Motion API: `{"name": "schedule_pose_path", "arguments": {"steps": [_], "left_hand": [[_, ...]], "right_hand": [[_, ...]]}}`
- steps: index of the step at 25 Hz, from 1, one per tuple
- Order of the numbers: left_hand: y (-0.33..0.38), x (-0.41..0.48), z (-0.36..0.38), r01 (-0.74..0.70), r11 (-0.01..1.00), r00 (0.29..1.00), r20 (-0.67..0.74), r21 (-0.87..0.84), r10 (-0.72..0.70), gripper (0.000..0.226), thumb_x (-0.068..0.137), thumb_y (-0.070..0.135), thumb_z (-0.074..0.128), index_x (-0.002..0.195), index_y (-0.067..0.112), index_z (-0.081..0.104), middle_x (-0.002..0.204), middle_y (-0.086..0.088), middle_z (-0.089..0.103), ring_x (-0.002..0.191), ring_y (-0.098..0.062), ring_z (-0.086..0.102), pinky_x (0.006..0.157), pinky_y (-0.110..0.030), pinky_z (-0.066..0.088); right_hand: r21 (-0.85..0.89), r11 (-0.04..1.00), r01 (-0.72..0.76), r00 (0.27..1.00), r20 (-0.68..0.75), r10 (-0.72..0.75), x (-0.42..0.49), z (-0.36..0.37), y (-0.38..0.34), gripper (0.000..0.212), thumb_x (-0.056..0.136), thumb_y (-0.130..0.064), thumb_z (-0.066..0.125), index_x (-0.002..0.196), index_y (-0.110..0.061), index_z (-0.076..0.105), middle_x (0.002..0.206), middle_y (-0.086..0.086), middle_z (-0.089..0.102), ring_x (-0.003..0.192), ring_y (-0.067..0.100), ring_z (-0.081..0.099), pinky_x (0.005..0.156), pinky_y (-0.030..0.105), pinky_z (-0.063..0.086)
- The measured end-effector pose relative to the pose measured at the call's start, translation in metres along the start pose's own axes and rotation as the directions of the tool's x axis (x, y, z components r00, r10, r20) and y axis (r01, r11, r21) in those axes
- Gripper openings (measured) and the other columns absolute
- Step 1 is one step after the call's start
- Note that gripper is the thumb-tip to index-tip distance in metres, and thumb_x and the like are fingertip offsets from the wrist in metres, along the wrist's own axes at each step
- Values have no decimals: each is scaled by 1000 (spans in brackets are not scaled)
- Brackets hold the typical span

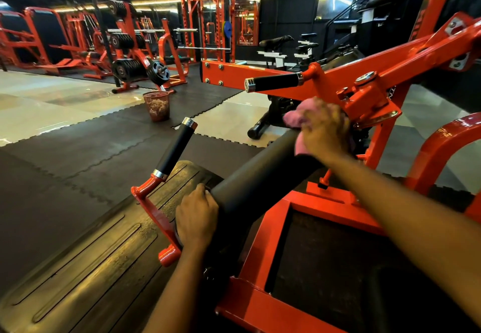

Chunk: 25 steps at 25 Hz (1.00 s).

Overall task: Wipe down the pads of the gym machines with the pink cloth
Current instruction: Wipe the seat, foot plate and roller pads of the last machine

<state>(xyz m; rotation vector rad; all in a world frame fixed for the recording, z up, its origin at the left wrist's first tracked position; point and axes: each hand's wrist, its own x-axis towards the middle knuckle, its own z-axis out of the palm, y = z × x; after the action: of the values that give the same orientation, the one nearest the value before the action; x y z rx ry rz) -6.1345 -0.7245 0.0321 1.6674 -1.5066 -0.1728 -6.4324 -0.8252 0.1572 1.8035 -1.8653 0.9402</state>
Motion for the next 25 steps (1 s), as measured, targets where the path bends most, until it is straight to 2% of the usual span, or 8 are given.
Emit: {"name": "schedule_pose_path", "arguments": {"steps": [3,6,9,13,16,19,22,25], "left_hand": [[-1,0,5,36,996,999,-29,79,-33,38,95,39,27,97,20,59,86,-4,65,81,-21,61,89,-52,50],[3,-8,9,44,990,998,-57,137,-37,37,97,38,29,106,18,58,94,-7,68,89,-25,63,93,-56,48],[8,-20,13,39,986,991,-130,164,-18,34,98,36,32,109,17,58,104,-7,67,98,-25,61,97,-55,45],[14,-39,15,15,987,978,-207,157,19,39,98,35,33,117,14,58,117,-10,65,113,-27,57,106,-56,39],[13,-48,17,-7,983,976,-214,183,47,36,99,34,37,123,14,55,124,-10,61,119,-28,53,106,-56,37],[14,-53,18,-3,980,976,-211,197,46,36,98,34,41,127,16,51,129,-9,57,124,-27,49,108,-55,33],[12,-56,16,-19,981,978,-201,192,58,34,96,36,42,124,19,48,127,-8,55,121,-25,48,105,-53,34],[13,-63,12,-29,979,977,-200,201,70,33,90,38,48,117,19,47,122,-9,54,116,-26,47,97,-49,32]], "right_hand": [[-55,993,-105,994,8,105,33,-8,27,35,96,-33,50,130,-36,58,154,1,39,131,38,40,105,50,35],[-41,982,-185,982,-43,183,-16,8,-23,44,94,-43,35,132,-35,55,145,5,48,122,36,44,103,48,35],[5,989,148,989,9,-148,-107,15,-80,40,98,-36,40,136,-41,51,150,-1,45,115,32,46,93,44,34],[23,873,487,873,28,-488,-119,-5,-68,52,92,-30,52,138,-51,46,159,-7,32,126,28,44,93,44,38],[-50,971,233,973,7,-233,-31,-13,-2,45,93,-24,53,132,-46,53,156,-7,39,132,32,43,101,46,37],[-23,999,-28,998,50,30,31,-26,37,38,98,-26,51,133,-39,58,156,0,37,134,39,38,106,51,32],[-69,998,-13,1000,11,14,6,-23,-7,35,89,-23,54,122,-31,64,147,5,44,127,38,41,102,50,33],[-3,984,179,981,69,-179,-66,-6,-73,45,72,-22,58,114,-33,65,140,0,51,116,34,48,90,43,31]]}}
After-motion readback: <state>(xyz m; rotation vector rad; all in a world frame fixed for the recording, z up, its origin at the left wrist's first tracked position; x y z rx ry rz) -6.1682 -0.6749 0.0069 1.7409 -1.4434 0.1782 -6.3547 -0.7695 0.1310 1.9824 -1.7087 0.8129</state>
